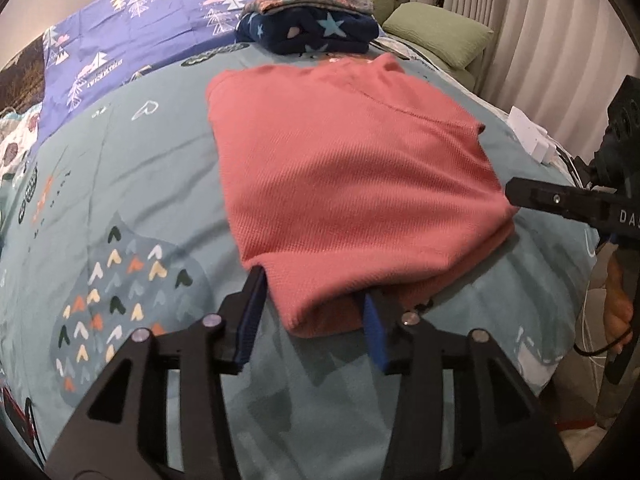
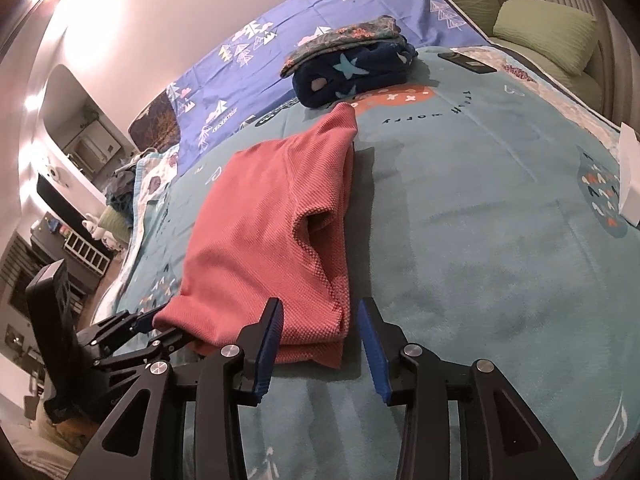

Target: Fold small clothes

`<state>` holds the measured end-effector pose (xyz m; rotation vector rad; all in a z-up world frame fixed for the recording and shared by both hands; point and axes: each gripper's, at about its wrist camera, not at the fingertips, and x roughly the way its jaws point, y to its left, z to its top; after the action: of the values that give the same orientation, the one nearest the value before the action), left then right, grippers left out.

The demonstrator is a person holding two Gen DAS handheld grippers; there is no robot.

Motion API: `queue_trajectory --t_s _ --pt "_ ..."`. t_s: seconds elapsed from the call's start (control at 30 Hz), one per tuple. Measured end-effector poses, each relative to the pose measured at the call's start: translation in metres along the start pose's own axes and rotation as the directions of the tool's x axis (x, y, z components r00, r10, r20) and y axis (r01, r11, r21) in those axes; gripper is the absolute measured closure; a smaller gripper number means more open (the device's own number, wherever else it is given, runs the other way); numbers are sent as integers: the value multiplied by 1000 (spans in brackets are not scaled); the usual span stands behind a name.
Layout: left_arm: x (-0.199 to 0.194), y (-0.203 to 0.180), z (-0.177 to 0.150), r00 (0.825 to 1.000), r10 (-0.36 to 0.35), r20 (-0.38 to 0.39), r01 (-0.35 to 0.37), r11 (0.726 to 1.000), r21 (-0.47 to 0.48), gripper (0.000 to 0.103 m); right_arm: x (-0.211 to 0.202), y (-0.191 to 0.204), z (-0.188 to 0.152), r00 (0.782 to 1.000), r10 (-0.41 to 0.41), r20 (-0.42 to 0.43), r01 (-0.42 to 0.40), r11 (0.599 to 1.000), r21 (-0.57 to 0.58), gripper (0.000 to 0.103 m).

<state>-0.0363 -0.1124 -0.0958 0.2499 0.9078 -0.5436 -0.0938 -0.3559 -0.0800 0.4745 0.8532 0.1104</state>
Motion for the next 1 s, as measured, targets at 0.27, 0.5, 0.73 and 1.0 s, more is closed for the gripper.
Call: queue_trajectory --t_s 0.27,0.5,0.73,1.0 --pt "-40 24 -10 999 29 33 -26 998 -64 95 -3 11 4 1000 27 2 -27 996 -88 58" --pt "-19 24 -24 998 21 -51 -24 998 -58 94 12 25 2 999 35 -25 -37 992 -120 58" --pt "-24 34 -31 999 -2 -48 -2 996 -95 95 26 5 6 994 89 -57 -87 995 44 99" --pt "-30 41 -44 993 -76 -91 68 994 -86 96 12 -16 -2 989 130 -77 -122 988 97 77"
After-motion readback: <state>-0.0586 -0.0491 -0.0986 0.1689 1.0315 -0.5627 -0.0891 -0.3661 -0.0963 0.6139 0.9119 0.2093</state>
